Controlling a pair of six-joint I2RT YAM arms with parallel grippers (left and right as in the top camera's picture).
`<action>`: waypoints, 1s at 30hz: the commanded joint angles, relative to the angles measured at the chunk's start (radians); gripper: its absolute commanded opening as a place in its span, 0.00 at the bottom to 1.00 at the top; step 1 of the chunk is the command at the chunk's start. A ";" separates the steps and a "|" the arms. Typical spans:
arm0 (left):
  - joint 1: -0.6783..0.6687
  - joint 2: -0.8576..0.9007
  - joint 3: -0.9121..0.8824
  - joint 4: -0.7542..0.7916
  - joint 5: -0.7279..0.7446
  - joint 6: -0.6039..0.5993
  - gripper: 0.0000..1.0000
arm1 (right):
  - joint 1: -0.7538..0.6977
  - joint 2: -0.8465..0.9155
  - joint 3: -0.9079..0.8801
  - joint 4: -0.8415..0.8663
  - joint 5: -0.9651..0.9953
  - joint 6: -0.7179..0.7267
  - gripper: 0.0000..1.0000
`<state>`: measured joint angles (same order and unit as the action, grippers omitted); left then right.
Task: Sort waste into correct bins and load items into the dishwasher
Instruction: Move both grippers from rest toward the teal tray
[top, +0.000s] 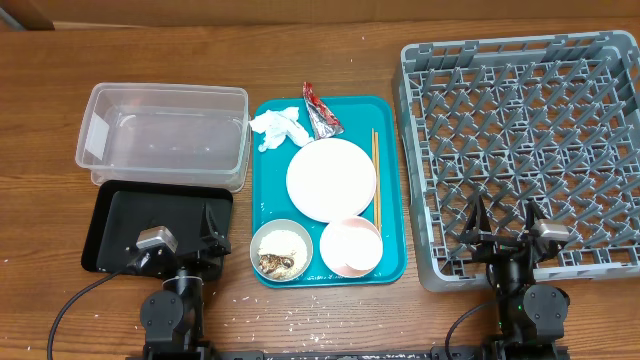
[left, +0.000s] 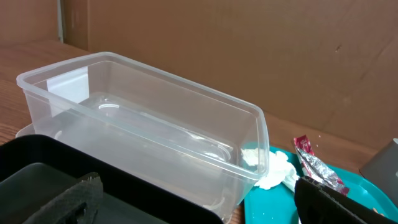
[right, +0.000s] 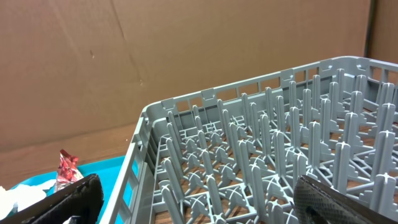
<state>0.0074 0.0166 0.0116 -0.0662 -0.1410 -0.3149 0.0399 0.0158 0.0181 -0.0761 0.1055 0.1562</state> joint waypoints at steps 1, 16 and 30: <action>0.005 -0.012 -0.007 0.004 0.011 -0.006 1.00 | -0.004 -0.007 -0.010 0.003 0.005 0.000 1.00; 0.005 -0.012 -0.007 0.004 0.011 -0.006 1.00 | -0.004 -0.007 -0.010 0.003 0.005 0.000 1.00; 0.005 -0.012 -0.007 0.002 0.059 -0.007 1.00 | -0.004 -0.007 -0.010 0.009 0.005 0.001 1.00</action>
<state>0.0074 0.0166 0.0116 -0.0662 -0.1360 -0.3149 0.0395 0.0158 0.0181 -0.0624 0.1051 0.1558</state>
